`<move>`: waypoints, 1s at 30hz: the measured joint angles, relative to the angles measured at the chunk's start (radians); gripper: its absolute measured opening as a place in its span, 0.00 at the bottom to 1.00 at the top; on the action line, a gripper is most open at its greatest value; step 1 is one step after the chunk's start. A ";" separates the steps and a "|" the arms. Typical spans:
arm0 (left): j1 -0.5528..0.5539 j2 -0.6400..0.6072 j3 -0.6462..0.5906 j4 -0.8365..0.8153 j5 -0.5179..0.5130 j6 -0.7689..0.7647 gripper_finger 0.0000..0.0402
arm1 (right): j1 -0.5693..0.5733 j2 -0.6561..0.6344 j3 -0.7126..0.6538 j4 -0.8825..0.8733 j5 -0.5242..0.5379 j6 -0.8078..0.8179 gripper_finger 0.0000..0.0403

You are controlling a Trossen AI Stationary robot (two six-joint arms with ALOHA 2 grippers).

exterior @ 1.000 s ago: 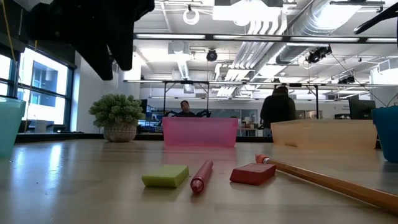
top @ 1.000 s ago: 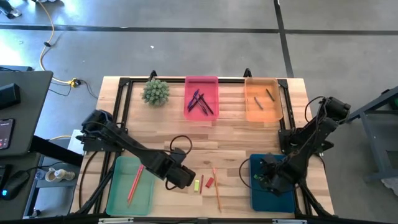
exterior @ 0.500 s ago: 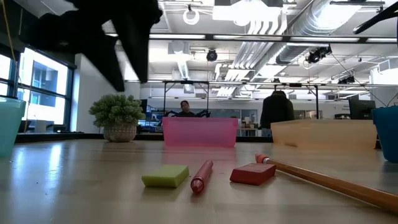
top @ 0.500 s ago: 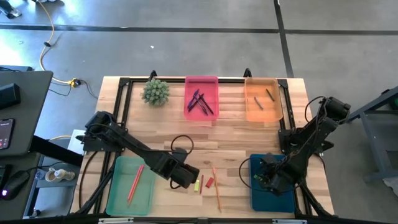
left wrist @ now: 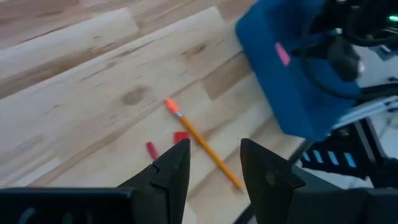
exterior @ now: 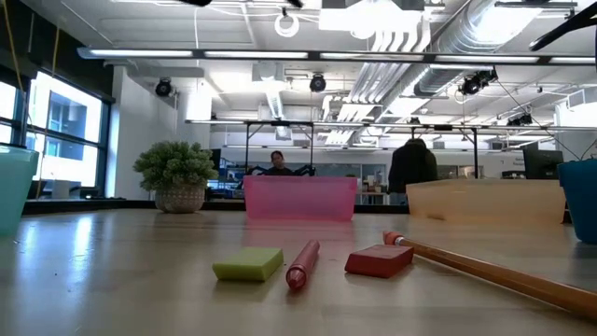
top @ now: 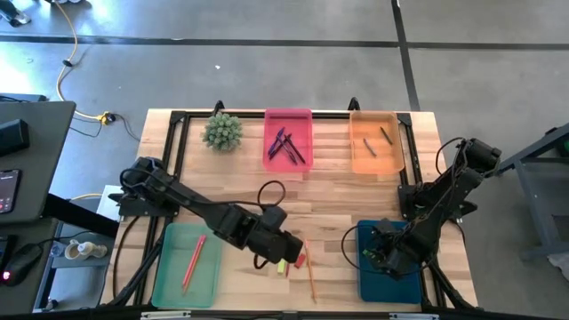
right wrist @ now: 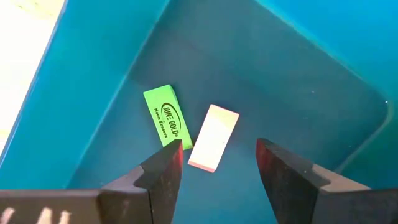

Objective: Sort crayons/erasers/pens/pencils in bins
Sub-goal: Put the light green eraser into the blue bin

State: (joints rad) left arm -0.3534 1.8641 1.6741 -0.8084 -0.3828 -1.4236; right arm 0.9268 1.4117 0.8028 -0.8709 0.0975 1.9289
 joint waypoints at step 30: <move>-0.037 0.272 0.036 -0.014 0.189 -0.093 0.32 | 0.000 0.000 0.000 -0.002 0.050 0.000 0.49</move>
State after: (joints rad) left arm -0.3901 2.1359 1.7103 -0.8220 -0.1937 -1.5162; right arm 0.9268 1.4113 0.8028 -0.8730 0.1478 1.9293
